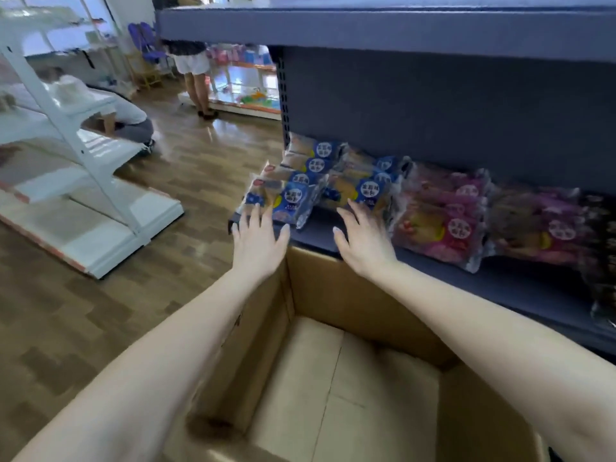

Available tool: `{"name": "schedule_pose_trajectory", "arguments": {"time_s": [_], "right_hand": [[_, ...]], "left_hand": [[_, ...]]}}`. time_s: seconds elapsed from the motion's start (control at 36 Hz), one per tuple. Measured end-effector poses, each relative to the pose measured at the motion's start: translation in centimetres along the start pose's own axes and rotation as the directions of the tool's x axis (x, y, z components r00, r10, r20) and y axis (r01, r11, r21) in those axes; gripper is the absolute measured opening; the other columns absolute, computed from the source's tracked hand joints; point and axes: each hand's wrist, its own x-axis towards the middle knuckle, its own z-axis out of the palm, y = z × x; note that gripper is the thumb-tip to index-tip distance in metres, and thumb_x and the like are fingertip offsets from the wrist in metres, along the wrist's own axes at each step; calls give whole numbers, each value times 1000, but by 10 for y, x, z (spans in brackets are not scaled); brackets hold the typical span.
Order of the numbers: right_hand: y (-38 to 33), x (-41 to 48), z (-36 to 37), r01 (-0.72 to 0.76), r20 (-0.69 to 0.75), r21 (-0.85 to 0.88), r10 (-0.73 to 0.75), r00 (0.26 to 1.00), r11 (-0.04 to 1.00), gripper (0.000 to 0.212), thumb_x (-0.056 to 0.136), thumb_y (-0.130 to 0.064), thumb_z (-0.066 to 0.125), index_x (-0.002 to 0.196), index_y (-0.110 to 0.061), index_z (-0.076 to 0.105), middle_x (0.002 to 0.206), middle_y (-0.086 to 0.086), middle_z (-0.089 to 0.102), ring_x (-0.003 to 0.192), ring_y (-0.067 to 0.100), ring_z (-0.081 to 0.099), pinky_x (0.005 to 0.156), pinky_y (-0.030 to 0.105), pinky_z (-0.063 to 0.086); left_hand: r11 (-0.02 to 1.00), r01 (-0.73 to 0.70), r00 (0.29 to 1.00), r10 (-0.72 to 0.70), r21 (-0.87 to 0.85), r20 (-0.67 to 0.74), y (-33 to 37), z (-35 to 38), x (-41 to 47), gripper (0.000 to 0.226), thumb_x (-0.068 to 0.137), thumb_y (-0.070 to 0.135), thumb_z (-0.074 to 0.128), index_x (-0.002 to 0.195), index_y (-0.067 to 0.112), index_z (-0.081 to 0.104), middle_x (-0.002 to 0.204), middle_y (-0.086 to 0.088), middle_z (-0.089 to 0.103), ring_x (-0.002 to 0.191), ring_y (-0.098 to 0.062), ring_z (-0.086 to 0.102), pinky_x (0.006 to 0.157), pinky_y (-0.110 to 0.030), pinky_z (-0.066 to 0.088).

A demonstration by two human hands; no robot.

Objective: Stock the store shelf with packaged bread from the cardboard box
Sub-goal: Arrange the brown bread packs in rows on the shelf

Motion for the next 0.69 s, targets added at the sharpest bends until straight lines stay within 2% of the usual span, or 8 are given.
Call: {"name": "schedule_pose_trajectory", "arguments": {"time_s": [0.08,0.19,0.31,0.44,0.53,0.61,0.69], "right_hand": [[-11,18,17,-116,-10,15,116,993,993,55,101,-41,31,149,-14,26,159,3,13,145,24,11,118,44,16],[-31,42,40,-179,-21,7,179,984,984,59,101,-41,31,151,-12,19,159,5,12,145,25,13,118,41,8],[-52,55,54,-228,-64,56,231,971,972,62,100,-41,33,151,-11,16,159,6,13,146,25,13,119,41,7],[-64,71,60,-272,-22,43,273,962,961,72,97,-51,37,152,-15,8,160,4,6,146,25,11,119,39,11],[-71,82,62,-286,26,30,285,958,958,76,95,-54,41,152,-19,5,160,4,-1,144,29,16,115,39,22],[-82,89,67,-312,44,58,310,950,948,73,94,-52,43,152,-24,8,160,5,-7,137,31,32,98,40,43],[-86,92,71,-330,18,87,329,944,940,70,94,-50,46,152,-27,13,160,6,-5,132,33,41,90,40,50]], "left_hand": [[995,-104,994,105,-4,35,1,7,26,60,100,46,32,151,17,21,160,-10,12,146,-35,10,118,-48,6],[974,-225,974,225,-3,25,-19,12,59,65,98,46,37,152,16,16,160,-13,10,146,-36,8,118,-49,9],[980,-194,979,196,-40,51,-49,12,94,76,96,47,42,152,9,9,159,-18,5,144,-41,10,116,-52,11],[968,-104,988,127,-229,86,-64,18,136,92,89,56,50,152,5,7,157,-22,12,144,-38,16,116,-51,11],[947,-117,982,156,-299,109,-64,24,148,95,87,55,54,152,5,5,155,-21,20,143,-36,19,115,-52,10],[933,-149,975,193,-328,106,-66,27,154,95,87,53,55,152,5,5,153,-19,28,142,-34,23,115,-52,8],[910,-180,968,231,-373,98,-67,29,157,96,84,54,54,152,5,7,151,-19,30,141,-34,25,116,-53,9]]}}
